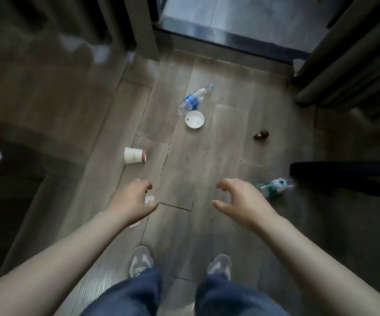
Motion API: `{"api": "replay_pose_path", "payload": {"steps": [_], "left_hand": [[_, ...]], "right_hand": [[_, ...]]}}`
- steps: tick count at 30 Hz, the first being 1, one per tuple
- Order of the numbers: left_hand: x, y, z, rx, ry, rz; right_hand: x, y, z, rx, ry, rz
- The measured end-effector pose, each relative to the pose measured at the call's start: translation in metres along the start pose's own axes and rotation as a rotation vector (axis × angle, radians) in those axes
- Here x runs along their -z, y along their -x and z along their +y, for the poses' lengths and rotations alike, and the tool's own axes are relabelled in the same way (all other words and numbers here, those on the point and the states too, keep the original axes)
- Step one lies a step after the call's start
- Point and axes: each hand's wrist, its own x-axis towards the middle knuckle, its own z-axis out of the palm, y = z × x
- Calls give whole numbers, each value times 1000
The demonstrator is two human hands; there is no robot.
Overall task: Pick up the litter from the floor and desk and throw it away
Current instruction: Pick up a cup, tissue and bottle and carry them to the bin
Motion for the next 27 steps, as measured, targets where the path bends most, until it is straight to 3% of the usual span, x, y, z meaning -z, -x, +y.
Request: {"api": "replay_pose_path", "payload": {"steps": [12,22,27], "left_hand": [[-221,-179,-160,-99,-196,47],[-277,-158,-186,-67,-237,91],[-269,-171,-189,-110,-136,157]], "right_hand": [[-208,-223,42,359,211,10],[-238,-194,25,459,252,-19],[-237,-207,34,452,294,21]]}}
